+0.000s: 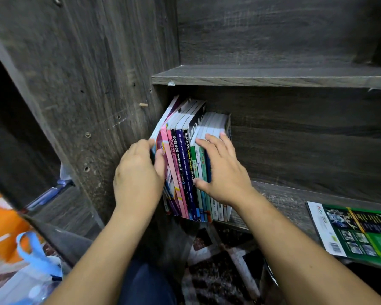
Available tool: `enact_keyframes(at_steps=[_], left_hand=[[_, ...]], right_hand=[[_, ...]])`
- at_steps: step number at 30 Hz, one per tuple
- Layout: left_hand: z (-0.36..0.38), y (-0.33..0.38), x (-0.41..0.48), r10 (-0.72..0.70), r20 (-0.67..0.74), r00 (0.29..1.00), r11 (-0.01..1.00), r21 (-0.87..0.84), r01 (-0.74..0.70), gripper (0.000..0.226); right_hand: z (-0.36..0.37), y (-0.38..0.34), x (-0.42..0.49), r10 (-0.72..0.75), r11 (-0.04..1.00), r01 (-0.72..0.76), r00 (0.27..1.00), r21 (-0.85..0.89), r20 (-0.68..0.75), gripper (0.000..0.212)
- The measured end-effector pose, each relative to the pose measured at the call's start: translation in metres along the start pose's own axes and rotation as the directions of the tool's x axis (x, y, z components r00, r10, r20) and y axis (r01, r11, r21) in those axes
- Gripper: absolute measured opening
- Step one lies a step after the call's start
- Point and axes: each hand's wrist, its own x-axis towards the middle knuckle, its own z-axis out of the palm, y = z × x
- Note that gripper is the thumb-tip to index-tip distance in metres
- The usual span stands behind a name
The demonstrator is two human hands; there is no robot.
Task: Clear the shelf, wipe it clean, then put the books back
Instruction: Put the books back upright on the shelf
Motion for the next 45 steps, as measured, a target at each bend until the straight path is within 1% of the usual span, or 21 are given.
enact_keyframes(at_steps=[1,2,4,6,8,11,13,14,16,17,20,23,26,29,32,34,36,40,42,45], left_hand=[[-0.004,0.002,-0.002,-0.019,-0.033,0.999,1.000,-0.003,0.019,0.014],[-0.008,0.004,-0.003,-0.043,-0.052,0.998,0.999,-0.003,0.043,0.015],[-0.015,0.011,-0.004,-0.105,-0.024,0.994,0.994,0.011,0.105,0.018],[-0.018,0.019,-0.003,-0.173,0.084,0.981,0.984,0.044,0.170,0.021],[-0.019,0.025,0.002,-0.230,0.200,0.953,0.973,0.081,0.217,0.032],[-0.017,0.029,0.022,-0.280,0.323,0.904,0.956,0.175,0.234,0.044],[-0.014,0.028,0.034,-0.281,0.389,0.877,0.953,0.222,0.207,0.053],[-0.012,0.028,0.037,-0.266,0.414,0.870,0.953,0.247,0.174,0.063],[-0.010,0.028,0.033,-0.215,0.438,0.873,0.951,0.298,0.085,0.081],[-0.010,0.029,0.029,-0.183,0.440,0.879,0.950,0.309,0.043,0.083],[-0.021,0.030,0.012,-0.139,0.455,0.879,0.951,0.308,-0.009,0.083],[-0.038,0.033,-0.002,-0.147,0.460,0.876,0.941,0.339,-0.020,0.081],[-0.061,0.035,-0.017,-0.139,0.470,0.872,0.929,0.366,-0.049,0.084],[-0.088,0.038,-0.033,-0.095,0.479,0.873,0.940,0.332,-0.080,0.088],[-0.112,0.042,-0.047,-0.057,0.508,0.859,0.949,0.296,-0.112,0.085],[-0.122,0.045,-0.050,-0.049,0.547,0.836,0.948,0.289,-0.134,0.085],[-0.126,0.048,-0.048,-0.037,0.585,0.811,0.941,0.294,-0.170,0.085],[-0.118,0.063,-0.036,0.002,0.625,0.781,0.924,0.297,-0.240,0.077],[-0.110,0.071,-0.025,0.017,0.625,0.781,0.916,0.303,-0.263,0.074],[-0.101,0.079,-0.002,0.023,0.598,0.802,0.891,0.351,-0.287,0.079]], right_hand=[[0.000,0.000,0.000,0.001,1.000,-0.001,1.000,0.000,0.000,0.094],[0.001,0.000,0.001,0.002,1.000,-0.002,1.000,-0.002,-0.003,0.094],[0.003,-0.001,0.001,-0.001,1.000,0.000,1.000,-0.006,-0.017,0.093],[0.005,-0.002,0.003,0.000,1.000,0.000,0.999,-0.011,-0.042,0.091],[0.008,-0.004,0.005,0.010,1.000,-0.012,0.997,-0.026,-0.070,0.088],[0.009,-0.008,0.009,-0.024,0.992,0.008,0.991,-0.124,-0.129,0.078],[0.008,-0.009,0.010,-0.055,0.980,0.024,0.987,-0.199,-0.149,0.075],[0.007,-0.009,0.010,-0.059,0.974,0.027,0.989,-0.227,-0.138,0.075],[0.004,-0.009,0.008,-0.053,0.965,0.026,0.994,-0.262,-0.099,0.075],[0.003,-0.009,0.007,-0.039,0.964,0.016,0.996,-0.264,-0.085,0.074],[0.000,-0.015,0.007,0.024,0.971,-0.038,0.998,-0.237,-0.064,0.071],[-0.002,-0.022,0.010,0.078,0.978,-0.086,0.996,-0.189,-0.052,0.065],[-0.002,-0.025,0.016,0.101,0.976,-0.112,0.993,-0.186,-0.068,0.055],[-0.002,-0.024,0.022,0.126,0.971,-0.143,0.987,-0.191,-0.099,0.047],[0.000,-0.019,0.021,0.141,0.972,-0.164,0.980,-0.170,-0.139,0.041],[0.000,-0.014,0.019,0.170,0.971,-0.194,0.972,-0.140,-0.164,0.040],[-0.003,-0.006,0.015,0.208,0.967,-0.229,0.963,-0.108,-0.173,0.044],[-0.014,0.013,0.012,0.239,0.964,-0.254,0.957,-0.078,-0.167,0.052],[-0.016,0.022,0.011,0.232,0.966,-0.248,0.955,-0.071,-0.182,0.051],[-0.017,0.030,0.009,0.224,0.969,-0.241,0.954,-0.063,-0.201,0.050]])
